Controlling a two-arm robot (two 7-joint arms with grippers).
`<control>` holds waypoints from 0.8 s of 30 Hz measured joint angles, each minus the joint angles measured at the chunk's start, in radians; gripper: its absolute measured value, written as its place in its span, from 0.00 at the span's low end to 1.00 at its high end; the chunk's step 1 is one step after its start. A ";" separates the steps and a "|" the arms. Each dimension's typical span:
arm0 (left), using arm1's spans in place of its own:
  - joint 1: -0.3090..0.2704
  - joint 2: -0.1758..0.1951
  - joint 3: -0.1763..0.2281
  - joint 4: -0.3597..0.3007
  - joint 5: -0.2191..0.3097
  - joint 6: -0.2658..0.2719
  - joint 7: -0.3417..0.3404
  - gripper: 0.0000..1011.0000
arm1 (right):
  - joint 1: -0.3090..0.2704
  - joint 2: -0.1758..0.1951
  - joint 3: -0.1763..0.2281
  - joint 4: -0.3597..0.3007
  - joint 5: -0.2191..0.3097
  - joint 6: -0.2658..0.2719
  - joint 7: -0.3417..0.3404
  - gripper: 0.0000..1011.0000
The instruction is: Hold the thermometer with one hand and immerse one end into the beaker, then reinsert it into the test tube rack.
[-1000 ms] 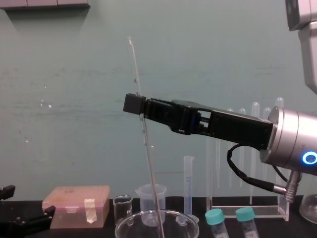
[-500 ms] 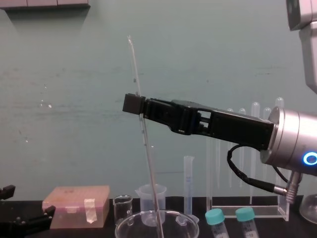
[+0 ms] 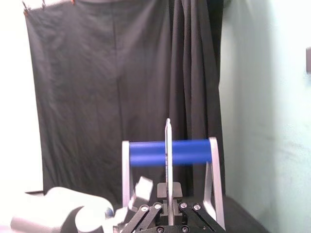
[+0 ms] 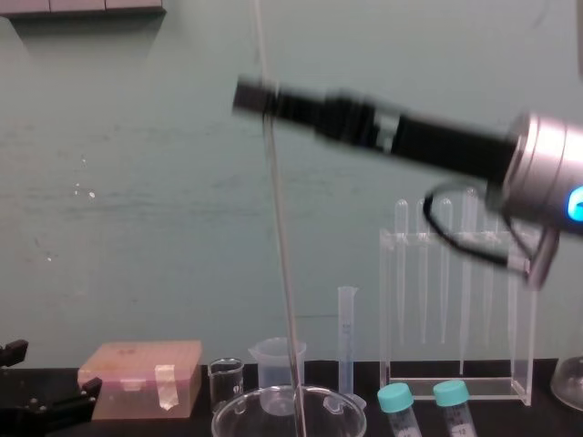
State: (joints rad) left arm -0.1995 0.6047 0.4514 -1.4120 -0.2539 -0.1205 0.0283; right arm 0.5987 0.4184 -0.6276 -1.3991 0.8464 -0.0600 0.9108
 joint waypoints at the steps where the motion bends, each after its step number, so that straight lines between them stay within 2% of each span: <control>1: 0.000 0.000 0.000 0.000 0.000 0.000 0.000 1.00 | 0.011 0.003 0.009 -0.016 0.019 0.015 0.002 0.05; 4: 0.000 0.000 0.000 0.000 0.000 0.000 0.000 1.00 | 0.046 0.013 0.038 -0.059 0.075 0.054 0.004 0.05; 8: 0.000 0.000 0.000 0.000 0.000 0.000 0.000 1.00 | 0.075 0.024 0.066 -0.091 0.112 0.078 -0.003 0.05; 10: 0.000 0.000 0.000 0.000 0.000 0.000 0.000 1.00 | 0.089 0.032 0.078 -0.102 0.120 0.080 -0.012 0.05; 14: 0.000 0.000 0.000 0.000 0.000 0.000 0.000 1.00 | 0.122 0.085 0.122 -0.117 0.108 0.051 -0.057 0.05; 19: 0.000 0.000 0.000 0.000 0.000 0.000 0.000 1.00 | 0.103 0.139 0.155 -0.126 0.091 0.032 -0.104 0.05; 22: 0.000 0.000 0.000 0.000 0.000 0.000 0.000 1.00 | 0.053 0.191 0.188 -0.144 0.079 0.022 -0.151 0.05; 24: 0.000 0.000 0.000 0.000 0.000 0.000 0.000 1.00 | 0.022 0.213 0.202 -0.155 0.075 0.020 -0.169 0.05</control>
State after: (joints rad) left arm -0.1995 0.6047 0.4514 -1.4120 -0.2539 -0.1205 0.0283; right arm 0.6207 0.6317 -0.4252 -1.5540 0.9217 -0.0402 0.7414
